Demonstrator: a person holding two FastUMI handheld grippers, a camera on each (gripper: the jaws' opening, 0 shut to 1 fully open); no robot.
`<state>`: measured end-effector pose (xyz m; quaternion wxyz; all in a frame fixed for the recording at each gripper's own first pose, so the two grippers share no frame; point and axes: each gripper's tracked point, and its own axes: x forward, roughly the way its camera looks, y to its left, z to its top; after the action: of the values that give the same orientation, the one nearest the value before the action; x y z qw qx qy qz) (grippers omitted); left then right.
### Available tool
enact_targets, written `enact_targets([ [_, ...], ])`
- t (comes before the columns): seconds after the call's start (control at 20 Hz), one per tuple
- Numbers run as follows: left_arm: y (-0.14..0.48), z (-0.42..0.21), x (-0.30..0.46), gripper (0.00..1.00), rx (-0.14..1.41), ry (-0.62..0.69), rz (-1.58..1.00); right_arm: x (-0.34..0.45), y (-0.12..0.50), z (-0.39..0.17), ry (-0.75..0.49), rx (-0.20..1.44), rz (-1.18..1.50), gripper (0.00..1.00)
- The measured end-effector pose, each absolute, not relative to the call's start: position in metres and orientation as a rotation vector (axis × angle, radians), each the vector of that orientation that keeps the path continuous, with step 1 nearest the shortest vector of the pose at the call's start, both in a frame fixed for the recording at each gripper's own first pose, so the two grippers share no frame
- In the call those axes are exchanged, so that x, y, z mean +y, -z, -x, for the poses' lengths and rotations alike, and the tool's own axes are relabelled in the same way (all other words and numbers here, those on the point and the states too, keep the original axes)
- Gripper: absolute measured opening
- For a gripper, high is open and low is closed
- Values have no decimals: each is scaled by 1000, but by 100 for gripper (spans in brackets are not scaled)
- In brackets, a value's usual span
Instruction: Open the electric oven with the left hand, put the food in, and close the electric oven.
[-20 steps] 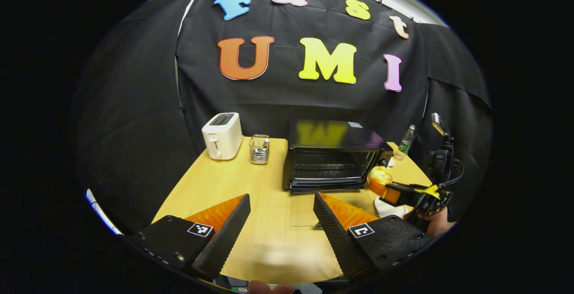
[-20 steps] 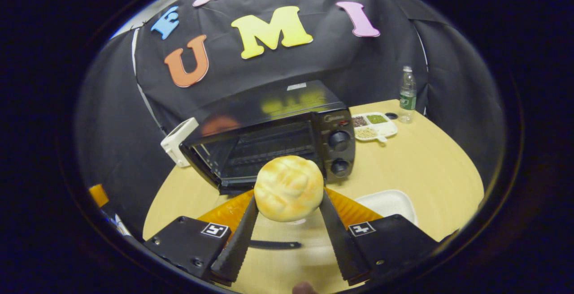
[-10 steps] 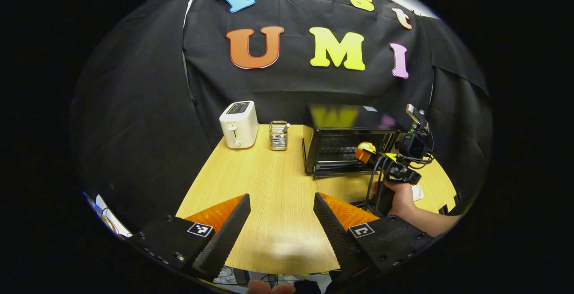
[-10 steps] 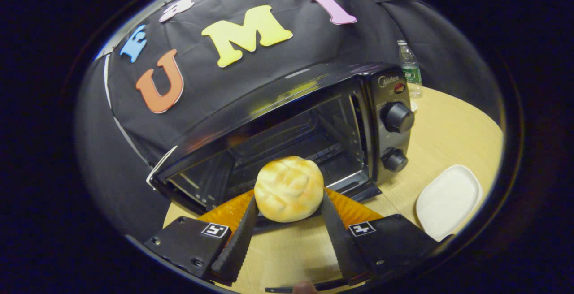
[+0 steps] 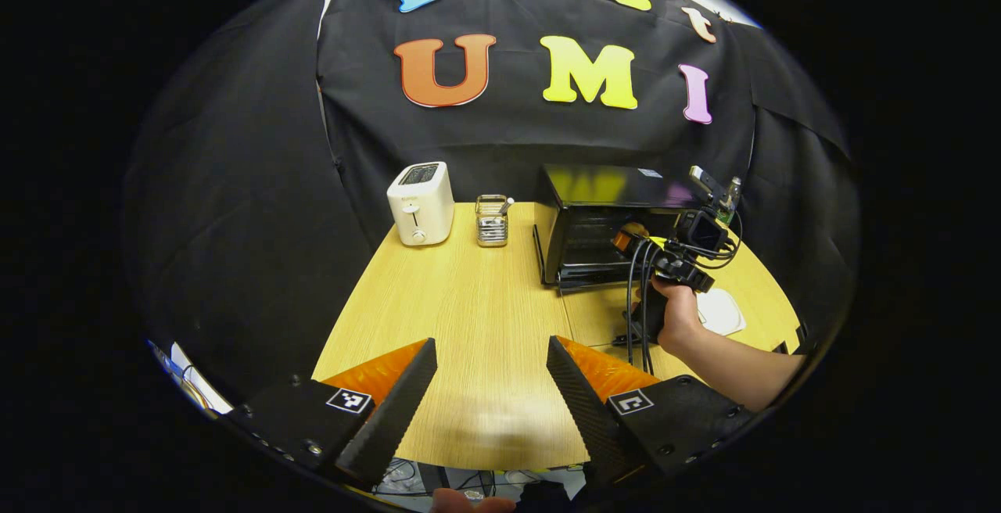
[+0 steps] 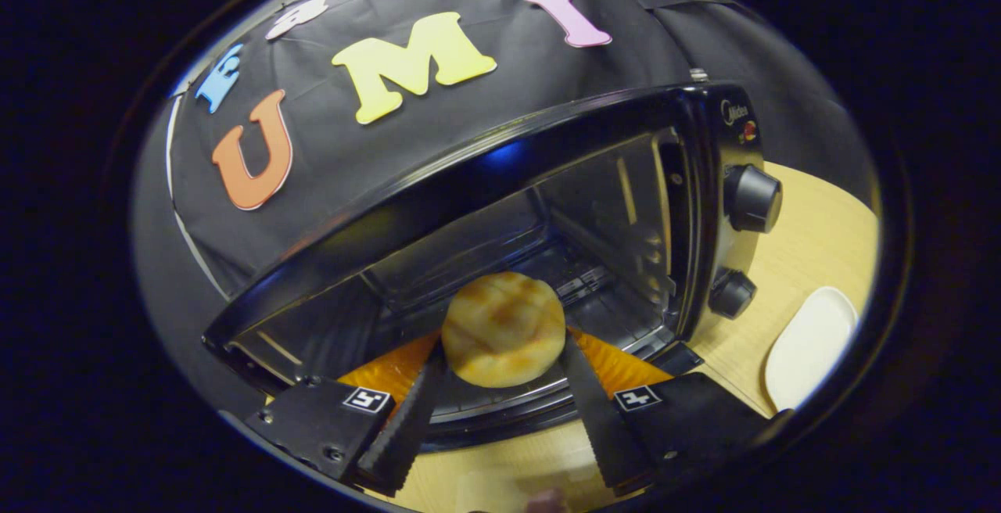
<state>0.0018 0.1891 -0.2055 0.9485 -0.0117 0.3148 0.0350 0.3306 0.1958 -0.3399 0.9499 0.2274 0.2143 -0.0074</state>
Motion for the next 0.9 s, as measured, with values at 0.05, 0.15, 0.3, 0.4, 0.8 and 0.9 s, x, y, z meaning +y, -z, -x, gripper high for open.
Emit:
enact_targets([
  [0.05,206,-2,187,94,642,-68,28,198,338,-330,2,442,-462,90],
  [0.15,208,-2,182,84,647,-60,43,201,334,-325,-13,442,-478,92],
  [0.3,205,-2,174,94,645,-44,49,204,328,-321,-31,451,-481,94],
  [0.4,201,1,169,94,636,-36,47,209,321,-305,-57,457,-492,95],
  [0.8,215,5,130,94,639,24,108,209,304,-191,-155,543,-489,94],
  [0.9,224,7,116,94,646,45,126,196,294,-167,-175,548,-421,94],
])
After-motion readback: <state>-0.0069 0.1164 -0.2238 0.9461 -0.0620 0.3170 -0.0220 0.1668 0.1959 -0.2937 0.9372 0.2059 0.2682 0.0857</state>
